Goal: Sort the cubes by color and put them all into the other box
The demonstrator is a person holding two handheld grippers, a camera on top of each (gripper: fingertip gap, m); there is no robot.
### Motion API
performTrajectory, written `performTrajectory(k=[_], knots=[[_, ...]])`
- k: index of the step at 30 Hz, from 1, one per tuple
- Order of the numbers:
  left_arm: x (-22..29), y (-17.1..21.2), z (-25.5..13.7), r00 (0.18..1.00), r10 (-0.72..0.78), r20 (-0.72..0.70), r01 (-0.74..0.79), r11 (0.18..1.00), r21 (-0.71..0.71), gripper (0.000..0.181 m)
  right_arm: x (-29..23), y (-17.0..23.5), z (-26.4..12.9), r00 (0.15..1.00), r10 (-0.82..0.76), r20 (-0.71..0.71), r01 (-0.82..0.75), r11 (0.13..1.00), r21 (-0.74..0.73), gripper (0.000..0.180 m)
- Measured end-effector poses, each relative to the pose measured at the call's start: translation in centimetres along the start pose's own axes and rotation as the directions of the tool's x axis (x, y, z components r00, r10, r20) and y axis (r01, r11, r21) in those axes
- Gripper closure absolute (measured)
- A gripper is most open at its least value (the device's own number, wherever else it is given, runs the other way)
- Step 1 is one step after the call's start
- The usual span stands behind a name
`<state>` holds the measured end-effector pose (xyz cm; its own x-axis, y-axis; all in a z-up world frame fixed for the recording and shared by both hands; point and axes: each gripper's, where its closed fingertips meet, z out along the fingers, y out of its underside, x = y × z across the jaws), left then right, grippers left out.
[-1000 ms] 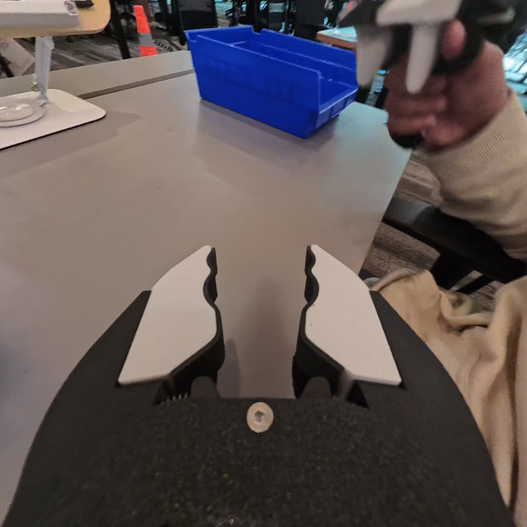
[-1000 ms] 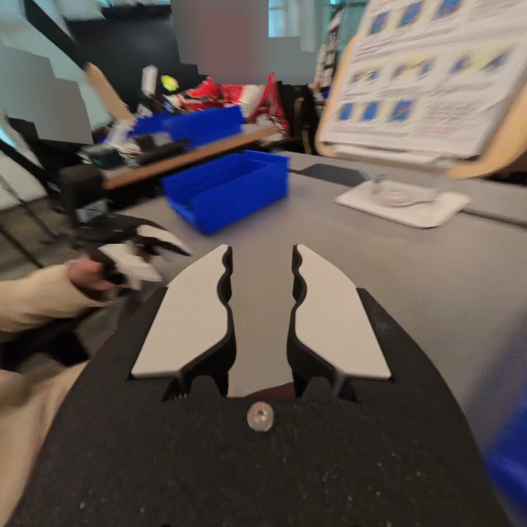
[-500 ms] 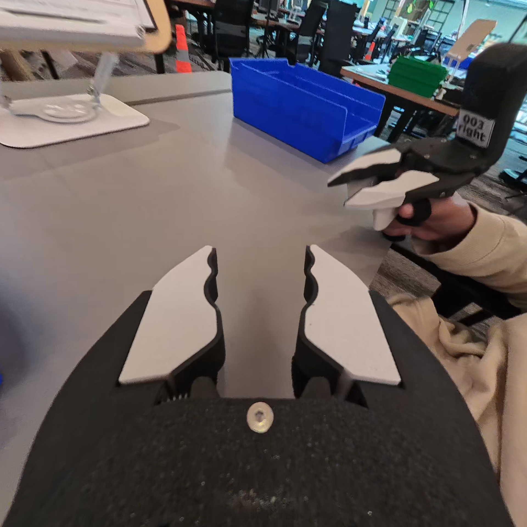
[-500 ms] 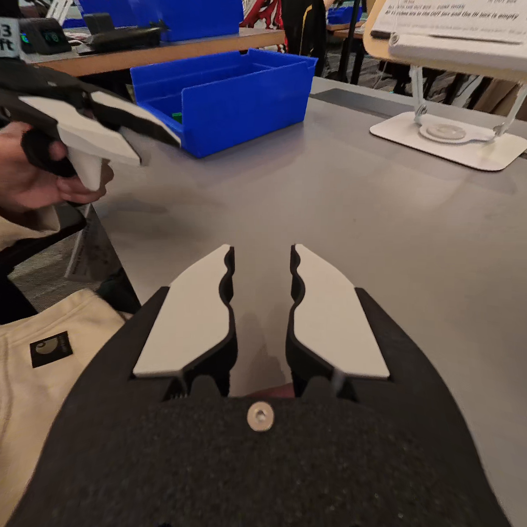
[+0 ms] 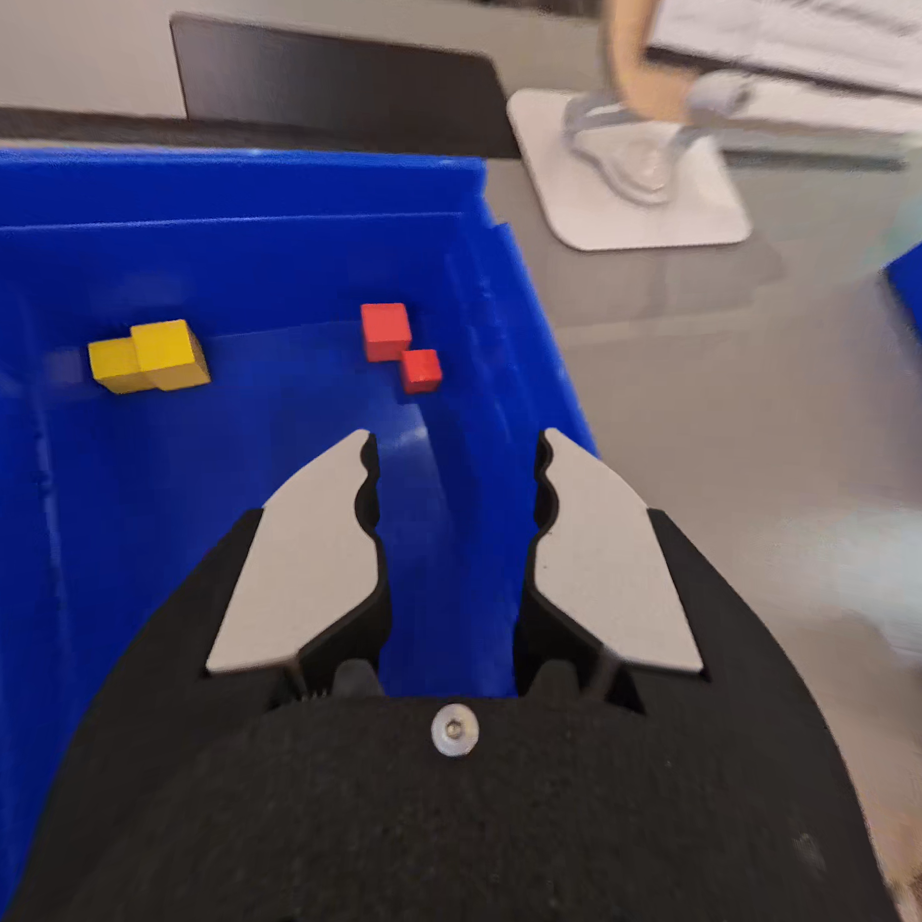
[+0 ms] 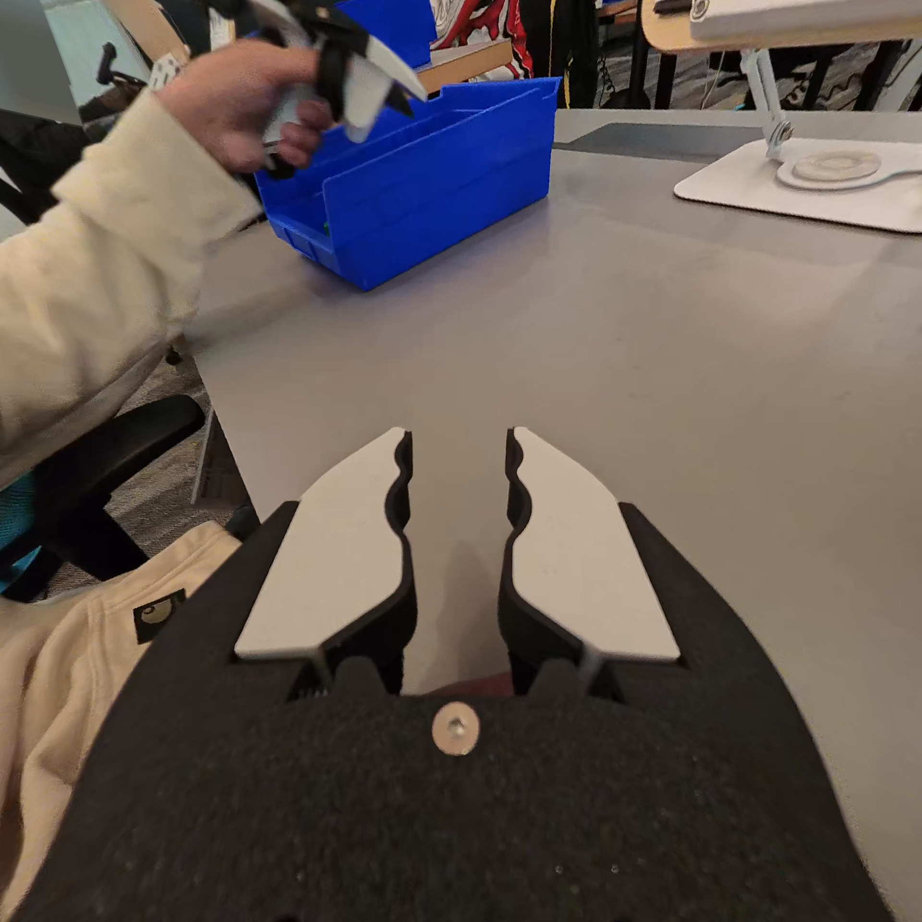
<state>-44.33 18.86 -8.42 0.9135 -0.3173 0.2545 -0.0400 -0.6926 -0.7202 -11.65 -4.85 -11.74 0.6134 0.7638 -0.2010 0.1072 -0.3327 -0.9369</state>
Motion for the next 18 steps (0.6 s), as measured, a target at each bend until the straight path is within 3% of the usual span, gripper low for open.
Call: performTrajectory(k=[5,11,13,18], knots=[[-2.1,0.8,7.1,0.999,-0.016,0.036,0.024,0.975,-0.219,0.119,0.4,0.0,-0.2,1.000,0.011,-0.022,-0.011,1.000,-0.006,0.144],[-4.1,2.3,10.6,0.993,-0.014,0.118,0.049,0.953,-0.300,0.118,0.3,0.0,-0.3,0.999,0.044,-0.004,-0.044,0.999,-0.007,0.146],[-5.0,2.3,10.9,0.987,0.045,0.155,0.002,0.955,-0.295,0.158,0.1,0.1,-0.3,0.999,0.050,0.005,-0.050,0.999,-0.011,0.146],[-5.3,2.7,10.1,0.992,0.061,0.113,-0.028,0.962,-0.270,0.159,0.0,0.1,-0.3,0.999,0.038,0.006,-0.038,0.999,-0.017,0.147]])
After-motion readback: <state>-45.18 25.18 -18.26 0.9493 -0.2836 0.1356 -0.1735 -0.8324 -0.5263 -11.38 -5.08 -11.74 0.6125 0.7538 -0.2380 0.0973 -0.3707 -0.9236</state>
